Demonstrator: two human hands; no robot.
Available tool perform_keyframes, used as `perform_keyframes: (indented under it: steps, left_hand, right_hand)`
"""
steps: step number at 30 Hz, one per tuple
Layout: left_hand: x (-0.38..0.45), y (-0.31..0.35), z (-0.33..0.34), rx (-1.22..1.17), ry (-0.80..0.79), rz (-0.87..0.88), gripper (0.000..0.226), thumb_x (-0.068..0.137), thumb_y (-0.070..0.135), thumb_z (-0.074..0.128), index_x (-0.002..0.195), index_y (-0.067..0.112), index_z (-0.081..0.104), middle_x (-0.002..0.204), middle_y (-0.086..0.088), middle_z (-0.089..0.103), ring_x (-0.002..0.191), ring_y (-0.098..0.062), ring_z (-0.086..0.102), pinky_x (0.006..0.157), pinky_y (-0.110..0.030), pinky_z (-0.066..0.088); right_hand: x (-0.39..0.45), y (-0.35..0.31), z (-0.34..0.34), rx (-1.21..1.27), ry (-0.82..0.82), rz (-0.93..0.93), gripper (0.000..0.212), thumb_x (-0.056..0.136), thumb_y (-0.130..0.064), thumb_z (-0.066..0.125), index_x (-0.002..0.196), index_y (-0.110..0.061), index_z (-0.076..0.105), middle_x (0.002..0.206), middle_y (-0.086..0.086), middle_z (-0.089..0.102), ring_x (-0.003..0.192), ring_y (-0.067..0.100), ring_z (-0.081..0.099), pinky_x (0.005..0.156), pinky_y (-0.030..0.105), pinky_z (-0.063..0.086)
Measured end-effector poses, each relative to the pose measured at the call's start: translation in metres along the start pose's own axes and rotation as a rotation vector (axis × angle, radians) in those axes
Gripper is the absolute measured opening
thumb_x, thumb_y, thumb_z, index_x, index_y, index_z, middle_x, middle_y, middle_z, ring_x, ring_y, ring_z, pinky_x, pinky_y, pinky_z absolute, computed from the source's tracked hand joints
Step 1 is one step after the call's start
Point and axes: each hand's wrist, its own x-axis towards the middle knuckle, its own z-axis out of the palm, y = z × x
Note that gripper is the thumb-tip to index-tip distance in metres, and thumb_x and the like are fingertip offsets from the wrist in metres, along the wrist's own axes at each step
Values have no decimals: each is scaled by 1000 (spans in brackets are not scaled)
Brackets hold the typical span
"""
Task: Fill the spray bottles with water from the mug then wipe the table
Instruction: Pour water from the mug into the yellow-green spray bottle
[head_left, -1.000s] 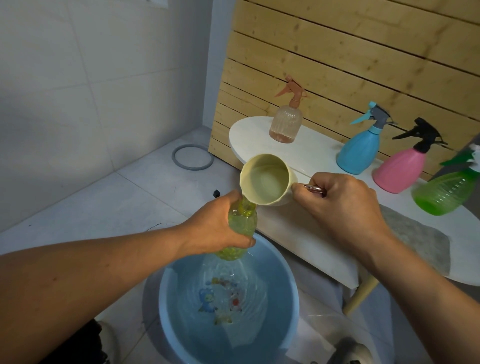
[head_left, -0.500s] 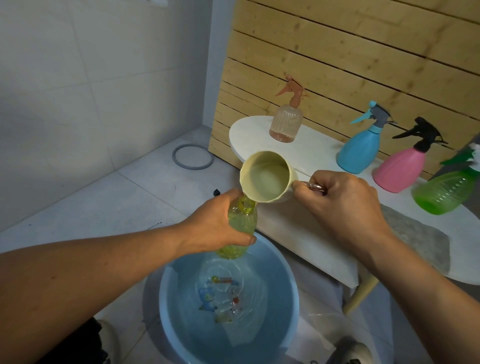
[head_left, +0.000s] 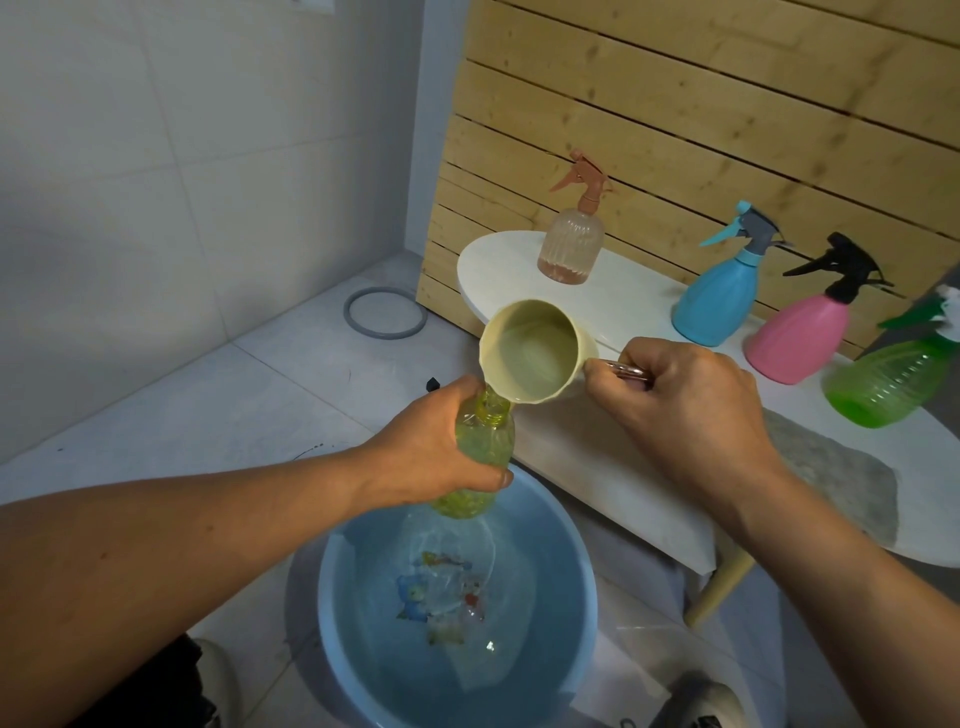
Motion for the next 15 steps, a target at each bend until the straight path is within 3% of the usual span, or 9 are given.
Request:
perform_keyframes:
  steps: [15]
  left_hand:
    - [-3,2,-1,-8,8,11,67,67,37,94,121,43,54,108,16,67,102,-8,67,83,-28,61]
  right_hand:
    - [-2,-2,0,-9,35,-43,42,91,-44,64,60,-17,54,51,1,51,54,21,51,51,31,36]
